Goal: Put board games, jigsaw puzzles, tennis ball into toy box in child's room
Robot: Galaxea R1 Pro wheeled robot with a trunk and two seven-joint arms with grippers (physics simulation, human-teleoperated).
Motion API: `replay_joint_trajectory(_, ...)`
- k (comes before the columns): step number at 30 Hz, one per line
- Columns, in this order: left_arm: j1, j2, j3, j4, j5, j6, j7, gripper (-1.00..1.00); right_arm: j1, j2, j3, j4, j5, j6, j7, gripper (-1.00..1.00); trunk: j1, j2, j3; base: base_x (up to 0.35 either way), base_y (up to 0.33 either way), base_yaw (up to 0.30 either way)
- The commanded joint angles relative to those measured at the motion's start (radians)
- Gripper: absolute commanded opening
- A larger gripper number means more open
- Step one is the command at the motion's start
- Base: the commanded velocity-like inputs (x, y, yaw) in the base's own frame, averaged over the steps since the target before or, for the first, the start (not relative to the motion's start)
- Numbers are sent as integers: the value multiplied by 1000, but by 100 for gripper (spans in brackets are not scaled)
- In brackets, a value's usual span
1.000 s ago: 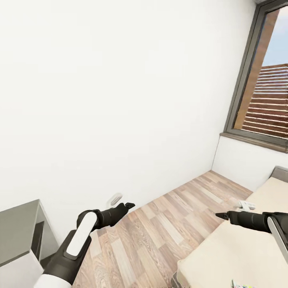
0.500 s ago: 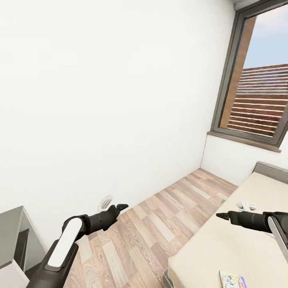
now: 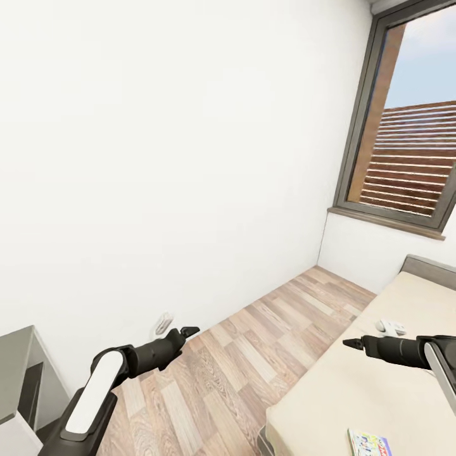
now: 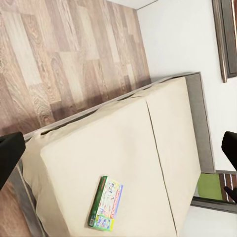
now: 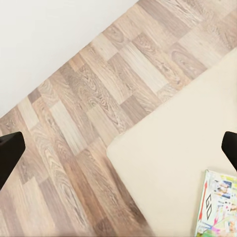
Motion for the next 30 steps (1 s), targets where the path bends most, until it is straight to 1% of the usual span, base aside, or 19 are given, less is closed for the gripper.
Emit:
replay_joint_trajectory(1, 0, 1, -1, -2, 11, 1, 11, 100, -1, 0, -1, 0, -10, 10, -5, 100, 4, -9, -5, 0, 0, -44)
replay_joint_trajectory(9, 4, 3, 2, -7, 17, 2, 8, 100, -1, -1, -3, 0, -11, 10, -5, 100, 35, -65, -30, 0, 0, -97)
replay_joint_trajectory(18, 4, 15, 16, -7, 32, 3, 5, 100, -1, 3, -1, 16, -10, 10, -11, 100, 69, -128, -58, 0, 0, -159)
replay_joint_trajectory(20, 5, 20, 28, -6, 46, 7, 5, 100, -3, 5, 0, 42, -10, 10, -28, 100, 77, -142, -65, 0, 0, -220)
replay_joint_trajectory(21, 5, 20, 28, -6, 46, 7, 5, 100, -3, 5, 0, 42, -10, 10, -28, 100, 81, -149, -68, 0, 0, -227)
replay_joint_trajectory(23, 5, 26, 39, -6, 65, 12, 5, 100, -9, 8, 2, 69, -11, 10, -52, 100, 89, -163, -74, 0, 0, -242)
replay_joint_trajectory(24, 5, 26, 39, -6, 65, 12, 5, 100, -9, 8, 2, 69, -11, 10, -52, 100, 92, -170, -77, 0, 0, -246)
replay_joint_trajectory(27, 5, 36, 50, -2, 91, 17, 5, 100, -28, 15, 3, 106, -12, 10, -86, 100, 104, -191, -86, 0, 0, -258)
replay_joint_trajectory(28, 5, 36, 50, -2, 91, 17, 5, 100, -28, 15, 3, 106, -12, 10, -86, 100, 108, -198, -90, 0, 0, -263)
replay_joint_trajectory(30, 6, 41, 54, 0, 101, 18, 5, 100, -44, 18, 3, 137, -12, 10, -101, 100, 115, -212, -96, 0, 0, -268)
